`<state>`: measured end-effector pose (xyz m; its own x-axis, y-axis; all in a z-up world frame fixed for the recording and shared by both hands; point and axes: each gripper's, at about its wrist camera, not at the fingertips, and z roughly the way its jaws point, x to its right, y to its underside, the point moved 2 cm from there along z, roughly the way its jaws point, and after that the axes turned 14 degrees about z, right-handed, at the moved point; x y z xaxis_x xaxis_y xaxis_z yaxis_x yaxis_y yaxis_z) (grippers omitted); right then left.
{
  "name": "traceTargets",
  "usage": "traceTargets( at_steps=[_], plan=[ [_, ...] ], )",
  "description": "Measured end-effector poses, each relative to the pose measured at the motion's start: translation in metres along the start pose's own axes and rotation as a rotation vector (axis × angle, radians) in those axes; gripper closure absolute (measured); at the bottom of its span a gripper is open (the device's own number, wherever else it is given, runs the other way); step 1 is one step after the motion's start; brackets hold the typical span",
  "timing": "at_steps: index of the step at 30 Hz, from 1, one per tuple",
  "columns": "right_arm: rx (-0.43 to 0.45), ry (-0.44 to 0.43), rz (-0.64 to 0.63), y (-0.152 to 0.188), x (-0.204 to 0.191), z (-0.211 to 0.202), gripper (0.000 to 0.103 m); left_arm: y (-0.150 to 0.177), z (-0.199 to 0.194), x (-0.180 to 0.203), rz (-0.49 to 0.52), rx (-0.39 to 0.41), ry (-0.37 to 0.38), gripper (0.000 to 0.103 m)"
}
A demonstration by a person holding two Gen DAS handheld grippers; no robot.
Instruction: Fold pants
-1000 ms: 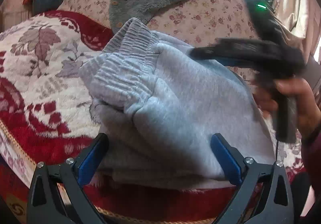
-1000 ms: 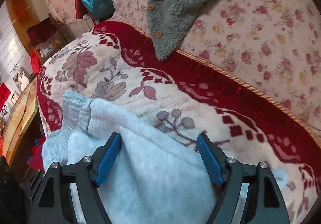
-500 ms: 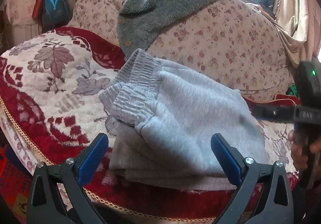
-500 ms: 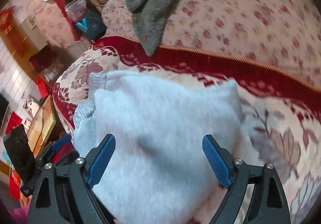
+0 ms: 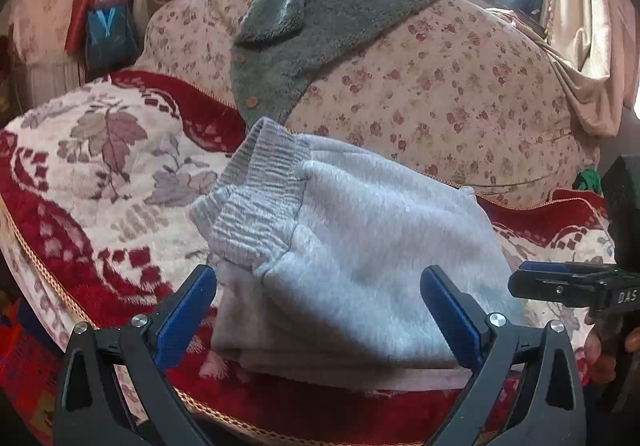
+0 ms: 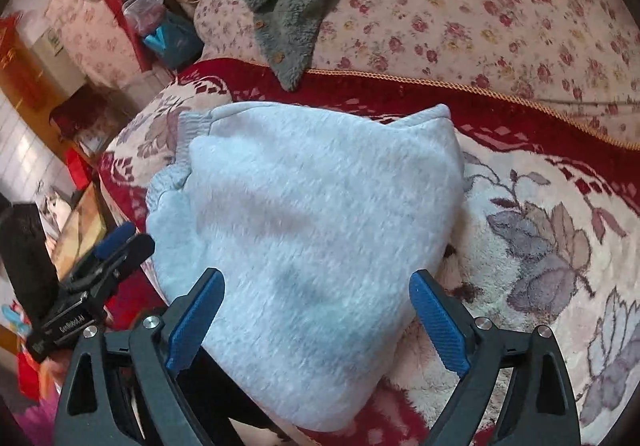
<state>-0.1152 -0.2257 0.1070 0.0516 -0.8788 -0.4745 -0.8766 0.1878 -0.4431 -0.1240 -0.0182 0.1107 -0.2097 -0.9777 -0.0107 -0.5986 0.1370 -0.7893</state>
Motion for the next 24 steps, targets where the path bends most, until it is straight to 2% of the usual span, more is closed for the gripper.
traceTargets(
  at_steps=[4,7,10,15,21,24],
  plan=[
    [-0.01,-0.05,0.039,-0.001,0.005,-0.002,0.007,-0.004,0.0,0.0,0.017,0.01,0.004,0.001],
    [-0.019,-0.042,0.058,0.0,0.013,-0.003,0.007,-0.007,0.0,-0.003,0.028,0.025,0.018,0.001],
    [-0.014,-0.045,0.106,0.001,0.028,-0.007,0.007,-0.013,0.003,-0.013,0.019,0.041,0.058,0.001],
    [0.008,-0.029,0.196,-0.001,0.056,-0.004,0.006,-0.02,0.024,-0.039,-0.05,0.013,0.142,0.0],
    [-0.034,-0.148,0.351,-0.004,0.084,0.016,0.002,-0.012,0.054,-0.059,-0.145,-0.044,0.244,0.0],
    [-0.062,-0.205,0.394,-0.005,0.089,0.032,0.001,-0.003,0.067,-0.064,-0.15,-0.064,0.241,0.0]
  ],
)
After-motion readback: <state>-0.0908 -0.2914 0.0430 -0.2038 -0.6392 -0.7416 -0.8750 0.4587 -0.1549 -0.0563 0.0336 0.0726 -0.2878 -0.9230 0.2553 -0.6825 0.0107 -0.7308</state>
